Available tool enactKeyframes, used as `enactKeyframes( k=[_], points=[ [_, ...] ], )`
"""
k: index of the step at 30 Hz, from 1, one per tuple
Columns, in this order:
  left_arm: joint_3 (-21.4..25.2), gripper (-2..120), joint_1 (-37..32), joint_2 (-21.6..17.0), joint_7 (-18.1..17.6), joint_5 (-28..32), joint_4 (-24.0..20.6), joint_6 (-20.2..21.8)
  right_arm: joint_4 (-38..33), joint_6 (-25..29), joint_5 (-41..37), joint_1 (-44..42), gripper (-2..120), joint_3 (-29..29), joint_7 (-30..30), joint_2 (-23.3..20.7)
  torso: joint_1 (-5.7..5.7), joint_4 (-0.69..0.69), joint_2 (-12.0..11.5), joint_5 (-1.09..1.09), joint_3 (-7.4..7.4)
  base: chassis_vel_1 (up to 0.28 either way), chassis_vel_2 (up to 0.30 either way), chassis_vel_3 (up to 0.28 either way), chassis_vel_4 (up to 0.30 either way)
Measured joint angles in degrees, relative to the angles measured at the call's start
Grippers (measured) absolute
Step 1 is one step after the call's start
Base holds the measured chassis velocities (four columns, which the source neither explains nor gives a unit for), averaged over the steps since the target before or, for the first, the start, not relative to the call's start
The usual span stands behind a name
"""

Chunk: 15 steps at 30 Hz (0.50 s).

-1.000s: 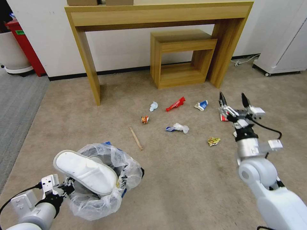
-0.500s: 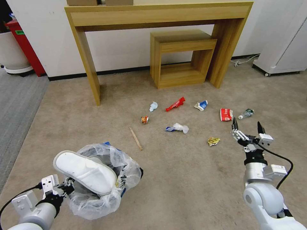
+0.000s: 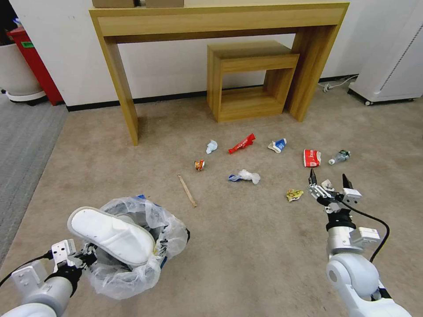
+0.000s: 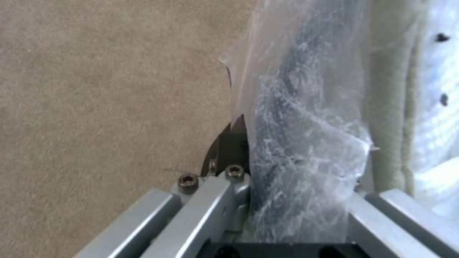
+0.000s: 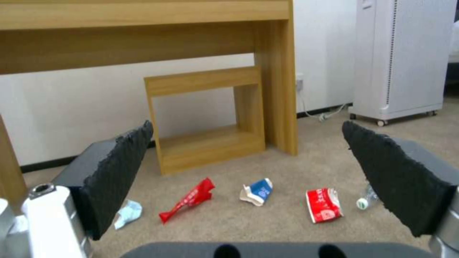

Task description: Pick up the trash bin and place the garbage on the floor into it.

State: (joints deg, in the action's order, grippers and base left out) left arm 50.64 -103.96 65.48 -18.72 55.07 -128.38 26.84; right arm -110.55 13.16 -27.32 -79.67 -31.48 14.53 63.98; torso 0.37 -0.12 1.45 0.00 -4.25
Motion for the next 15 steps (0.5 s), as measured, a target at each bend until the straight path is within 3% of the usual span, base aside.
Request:
enactKeyframes(
  k=[7,15],
  points=[
    [-0.3,0,0.5,0.1,0.0,0.0,0.5,0.0,0.2,0.0,0.1,0.1,100,0.3,-0.2,0.0,0.0,0.0,0.0,0.0,0.0,-0.028,0.031,0.025,-0.029],
    [-0.3,0,0.4,0.1,0.0,-0.1,0.7,-0.1,0.7,0.0,0.6,0.5,100,0.9,-0.6,0.2,0.0,0.0,0.0,0.01,-0.01,-0.111,0.101,0.099,-0.104]
  ],
)
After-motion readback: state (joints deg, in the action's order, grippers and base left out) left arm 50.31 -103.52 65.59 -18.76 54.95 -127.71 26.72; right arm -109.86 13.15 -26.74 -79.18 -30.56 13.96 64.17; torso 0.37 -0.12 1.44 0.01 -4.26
